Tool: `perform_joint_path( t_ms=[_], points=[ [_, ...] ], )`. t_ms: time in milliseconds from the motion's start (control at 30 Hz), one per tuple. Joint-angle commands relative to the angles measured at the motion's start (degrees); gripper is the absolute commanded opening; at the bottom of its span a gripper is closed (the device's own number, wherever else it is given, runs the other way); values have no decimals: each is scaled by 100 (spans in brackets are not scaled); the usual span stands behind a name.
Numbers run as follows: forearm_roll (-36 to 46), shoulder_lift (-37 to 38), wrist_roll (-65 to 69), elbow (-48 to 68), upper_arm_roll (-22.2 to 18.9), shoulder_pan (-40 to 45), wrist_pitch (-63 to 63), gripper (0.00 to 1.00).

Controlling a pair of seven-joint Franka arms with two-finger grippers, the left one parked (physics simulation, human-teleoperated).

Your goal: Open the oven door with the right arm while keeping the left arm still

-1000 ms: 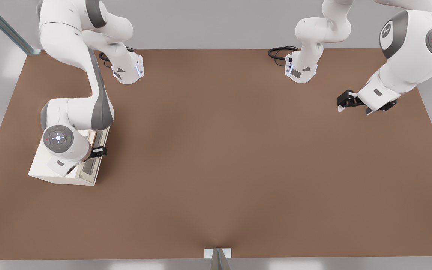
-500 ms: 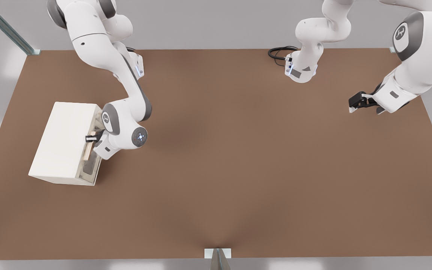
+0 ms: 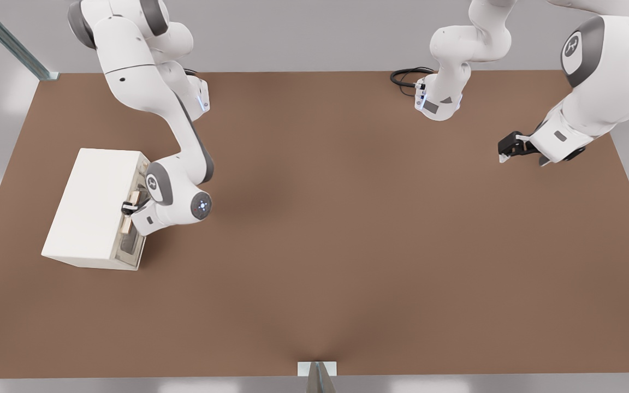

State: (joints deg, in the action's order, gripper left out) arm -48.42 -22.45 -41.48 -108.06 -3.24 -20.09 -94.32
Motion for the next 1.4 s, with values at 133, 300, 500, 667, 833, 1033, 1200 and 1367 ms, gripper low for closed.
perform_joint_path(
  t_ms=[133, 300, 500, 667, 833, 1033, 1200, 1367],
  points=[
    [-63, -58, -1627, -22, -1, 14, -121, 21],
    [-63, -93, -1627, -22, -1, 93, -157, 21],
    [-45, -111, -1644, -22, 7, 66, -165, 21],
    [535, -480, -2110, 435, 34, -575, 177, 21],
    [4110, -1007, -5, 3158, 16, -594, 1056, 100],
    [4771, 785, 4288, 3002, 675, 1850, 687, 100],
    [4675, 478, 4420, 3731, 649, 1824, 722, 100],
    [4648, 1067, 4411, 2966, 614, 1842, 423, 100]
  ],
)
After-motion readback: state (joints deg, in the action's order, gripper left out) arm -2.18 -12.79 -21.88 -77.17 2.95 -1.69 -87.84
